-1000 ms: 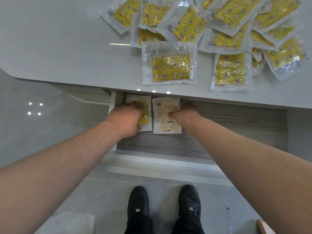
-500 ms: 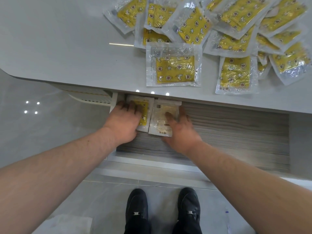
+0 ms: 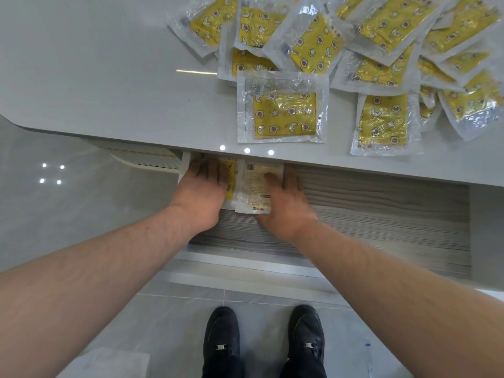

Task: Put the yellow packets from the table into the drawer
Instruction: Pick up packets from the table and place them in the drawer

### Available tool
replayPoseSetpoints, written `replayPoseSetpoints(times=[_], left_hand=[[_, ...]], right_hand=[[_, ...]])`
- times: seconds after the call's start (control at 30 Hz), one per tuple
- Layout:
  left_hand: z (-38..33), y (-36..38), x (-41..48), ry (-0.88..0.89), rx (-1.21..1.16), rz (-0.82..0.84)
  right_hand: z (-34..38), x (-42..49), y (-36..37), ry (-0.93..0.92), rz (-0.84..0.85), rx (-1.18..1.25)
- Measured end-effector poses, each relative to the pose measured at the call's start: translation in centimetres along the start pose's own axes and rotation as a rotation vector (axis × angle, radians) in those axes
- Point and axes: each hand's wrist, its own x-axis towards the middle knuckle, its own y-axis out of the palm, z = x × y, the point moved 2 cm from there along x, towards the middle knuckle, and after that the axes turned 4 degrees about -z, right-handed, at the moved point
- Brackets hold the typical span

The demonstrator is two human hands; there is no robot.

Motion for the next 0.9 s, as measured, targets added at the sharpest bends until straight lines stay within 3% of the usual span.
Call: replayPoseSetpoints(times=[0.13, 0.33, 0.53, 0.9], left_hand=[[-0.3, 0.1, -0.9, -0.011, -0.09, -0.077], [0.6, 0.0, -0.9, 0.022, 0.01, -0.069], [0.9, -0.1, -0.4, 0.052, -0.021, -0.07], [0.9, 0.2, -0.3, 0.04, -0.025, -0.09]], right_hand=[[-1.0, -0.7, 0.2, 0.045, -0.077, 0.064], [-0.9, 0.2, -0.2, -0.263, 0.028, -0.271], [-1.3, 0.9, -0.7, -0.185, 0.073, -0.281], [0.2, 1.2, 0.1, -0.233, 0.007, -0.355]])
